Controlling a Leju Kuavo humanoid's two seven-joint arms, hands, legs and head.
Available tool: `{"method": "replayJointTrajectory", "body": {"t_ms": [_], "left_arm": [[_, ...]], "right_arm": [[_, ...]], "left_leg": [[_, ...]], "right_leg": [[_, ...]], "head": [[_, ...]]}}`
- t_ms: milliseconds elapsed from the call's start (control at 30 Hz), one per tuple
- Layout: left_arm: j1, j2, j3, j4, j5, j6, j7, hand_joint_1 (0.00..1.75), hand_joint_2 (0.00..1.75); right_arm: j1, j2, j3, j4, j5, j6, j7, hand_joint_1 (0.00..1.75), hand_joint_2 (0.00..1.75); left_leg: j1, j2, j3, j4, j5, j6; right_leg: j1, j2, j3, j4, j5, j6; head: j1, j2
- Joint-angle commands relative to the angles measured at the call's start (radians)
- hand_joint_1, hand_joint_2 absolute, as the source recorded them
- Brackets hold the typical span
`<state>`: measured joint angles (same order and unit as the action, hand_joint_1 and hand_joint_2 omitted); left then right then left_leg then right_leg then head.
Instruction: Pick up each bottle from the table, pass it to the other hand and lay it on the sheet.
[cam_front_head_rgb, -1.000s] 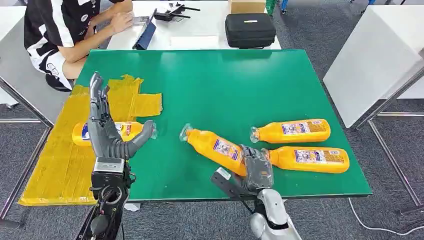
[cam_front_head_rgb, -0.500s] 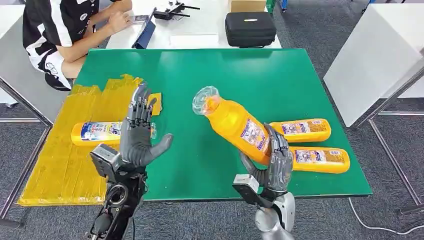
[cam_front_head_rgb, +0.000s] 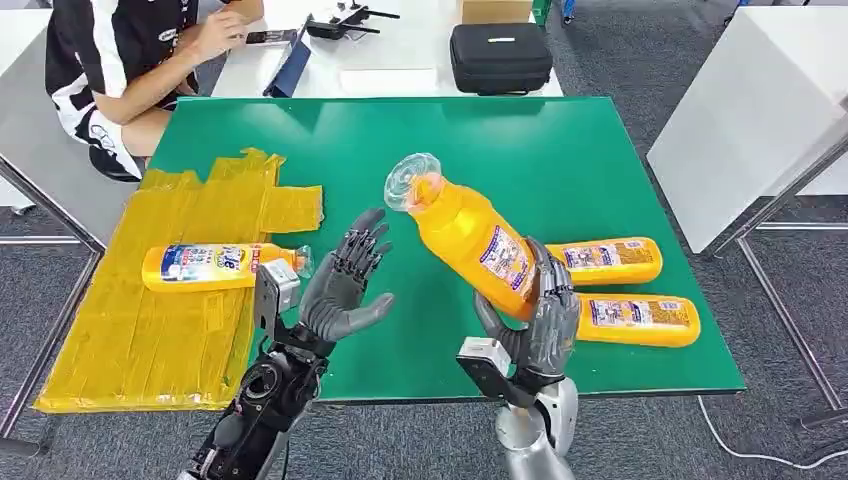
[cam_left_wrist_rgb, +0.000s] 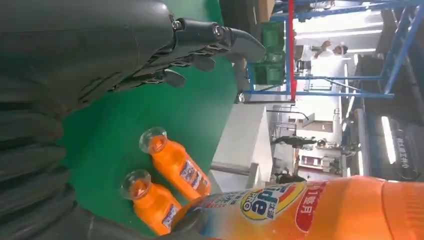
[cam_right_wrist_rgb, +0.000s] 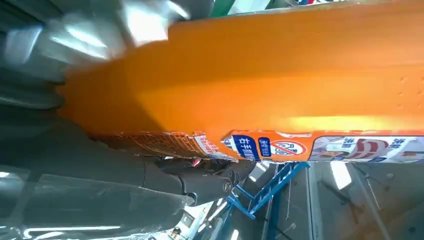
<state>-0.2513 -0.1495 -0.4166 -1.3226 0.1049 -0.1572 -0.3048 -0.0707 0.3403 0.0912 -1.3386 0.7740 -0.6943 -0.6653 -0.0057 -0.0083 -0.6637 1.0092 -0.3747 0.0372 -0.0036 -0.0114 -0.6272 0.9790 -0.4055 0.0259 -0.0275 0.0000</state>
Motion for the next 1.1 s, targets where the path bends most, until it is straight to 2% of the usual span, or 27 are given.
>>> {"method": "replayJointTrajectory", "body": {"t_ms": [33, 67, 133, 167, 233, 300, 333, 433, 500, 900, 933, 1100], "left_arm": [[-0.048, 0.021, -0.048, 0.089, 0.022, -0.002, 0.008, 0.0, 1.75], [-0.048, 0.022, -0.049, 0.088, 0.026, 0.001, 0.005, 0.0, 1.75], [-0.047, 0.023, -0.048, 0.086, 0.03, 0.004, 0.003, 0.0, 1.75], [-0.042, 0.023, -0.046, 0.084, 0.036, 0.006, 0.001, 0.0, 1.75], [-0.043, 0.021, -0.046, 0.086, 0.039, 0.007, -0.001, 0.0, 1.75], [-0.048, 0.021, -0.046, 0.092, 0.061, -0.008, -0.005, 0.0, 1.75], [-0.049, 0.022, -0.046, 0.093, 0.068, -0.015, -0.004, 0.0, 1.75], [-0.053, 0.022, -0.048, 0.089, 0.076, -0.021, -0.004, 0.0, 1.75], [-0.053, 0.023, -0.049, 0.084, 0.08, -0.024, -0.003, 0.0, 1.75], [-0.054, 0.025, -0.052, 0.078, 0.083, -0.026, 0.001, 0.0, 1.75], [-0.054, 0.025, -0.053, 0.074, 0.085, -0.025, 0.002, 0.0, 1.75], [-0.066, 0.021, -0.038, 0.115, 0.1, -0.017, 0.004, 0.0, 1.75]], "right_arm": [[-0.046, -0.021, 0.018, 0.094, 0.041, -0.004, 0.057, 1.75, 1.75], [-0.053, -0.026, 0.041, 0.101, 0.056, -0.004, 0.092, 1.75, 1.75], [-0.058, -0.043, 0.052, 0.124, 0.05, -0.004, 0.092, 1.75, 1.75], [-0.079, -0.076, 0.123, 0.176, 0.064, -0.004, 0.164, 1.75, 1.75], [-0.097, -0.097, 0.171, 0.218, 0.085, -0.004, 0.22, 1.75, 1.75], [-0.128, -0.141, 0.294, 0.267, 0.067, 0.009, 0.306, 1.75, 1.75], [-0.134, -0.145, 0.321, 0.281, 0.067, 0.013, 0.318, 1.75, 1.75], [-0.148, -0.151, 0.407, 0.313, 0.089, 0.067, 0.369, 1.75, 1.75], [-0.155, -0.15, 0.441, 0.323, 0.088, 0.083, 0.373, 1.75, 1.75], [-0.153, -0.141, 0.485, 0.321, 0.094, 0.101, 0.38, 1.75, 1.75], [-0.152, -0.148, 0.51, 0.31, 0.1, 0.116, 0.375, 1.75, 1.75], [-0.128, -0.156, 0.557, 0.291, 0.117, 0.063, 0.355, 1.75, 1.75]], "left_leg": [[0.001, 0.001, 0.007, 0.0, -0.003, -0.003], [0.001, 0.001, 0.005, -0.001, -0.002, -0.002], [0.001, 0.002, 0.005, 0.0, -0.002, -0.002], [0.001, 0.002, 0.007, -0.001, -0.002, -0.002], [0.001, 0.002, 0.006, -0.001, -0.002, -0.002], [0.001, 0.003, 0.01, 0.0, -0.004, -0.003], [0.001, 0.002, 0.005, -0.001, -0.001, -0.002], [0.001, 0.004, 0.009, 0.0, -0.004, -0.003], [0.001, 0.002, 0.004, -0.001, -0.002, -0.002], [0.001, 0.002, 0.01, 0.0, -0.005, -0.003], [0.001, 0.001, 0.003, 0.0, -0.001, -0.002], [0.001, 0.0, 0.005, -0.001, -0.002, -0.002]], "right_leg": [[0.001, 0.001, 0.007, -0.001, -0.003, -0.001], [0.001, 0.001, 0.005, -0.001, -0.001, 0.0], [0.001, 0.002, 0.005, -0.001, -0.001, 0.0], [0.001, 0.002, 0.007, -0.002, -0.002, 0.0], [0.001, 0.003, 0.006, -0.002, -0.001, 0.0], [0.001, 0.003, 0.01, -0.002, -0.003, -0.001], [0.001, 0.003, 0.005, -0.002, -0.001, 0.0], [0.001, 0.004, 0.009, -0.002, -0.003, -0.001], [0.001, 0.003, 0.004, -0.001, -0.001, 0.0], [0.001, 0.002, 0.011, -0.001, -0.005, -0.001], [0.001, 0.001, 0.003, -0.001, -0.002, 0.0], [0.001, 0.0, 0.005, -0.001, -0.003, -0.001]], "head": [[0.0, 0.0], [0.0, 0.0], [0.0, 0.0], [0.0, 0.0], [0.0, 0.0], [0.0, 0.0], [0.0, 0.0], [0.0, 0.0], [0.0, 0.0], [0.0, 0.0], [0.0, 0.0], [0.0, 0.0]]}}
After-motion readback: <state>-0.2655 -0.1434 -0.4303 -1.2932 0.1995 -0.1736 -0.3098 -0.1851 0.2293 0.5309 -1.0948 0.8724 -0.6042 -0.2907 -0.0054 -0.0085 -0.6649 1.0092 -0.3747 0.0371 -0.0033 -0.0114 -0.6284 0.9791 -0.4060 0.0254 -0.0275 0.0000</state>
